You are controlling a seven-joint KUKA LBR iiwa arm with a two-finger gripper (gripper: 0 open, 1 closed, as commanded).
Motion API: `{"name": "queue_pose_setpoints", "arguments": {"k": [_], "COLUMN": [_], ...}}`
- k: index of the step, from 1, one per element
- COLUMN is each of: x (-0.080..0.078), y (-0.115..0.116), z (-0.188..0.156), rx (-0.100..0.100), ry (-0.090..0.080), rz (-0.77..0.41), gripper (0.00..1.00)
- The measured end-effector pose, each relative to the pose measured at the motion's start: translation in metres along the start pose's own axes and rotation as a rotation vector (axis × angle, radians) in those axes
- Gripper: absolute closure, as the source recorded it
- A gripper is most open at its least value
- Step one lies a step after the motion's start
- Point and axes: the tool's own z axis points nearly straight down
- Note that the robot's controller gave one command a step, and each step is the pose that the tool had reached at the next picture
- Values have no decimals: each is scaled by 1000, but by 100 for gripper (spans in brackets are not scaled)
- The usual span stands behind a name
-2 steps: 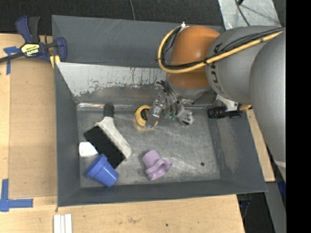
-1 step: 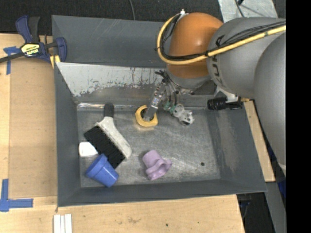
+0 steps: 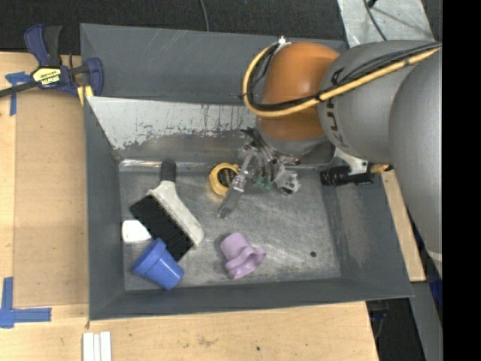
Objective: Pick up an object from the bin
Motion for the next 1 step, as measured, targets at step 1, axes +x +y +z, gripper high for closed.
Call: {"name": "queue_pose_setpoints", "arguments": {"k": [1], "x": [0], "y": [0], "z": [0], "rx": [0], "ry": [0], "rz": [0], "gripper": [0]}}
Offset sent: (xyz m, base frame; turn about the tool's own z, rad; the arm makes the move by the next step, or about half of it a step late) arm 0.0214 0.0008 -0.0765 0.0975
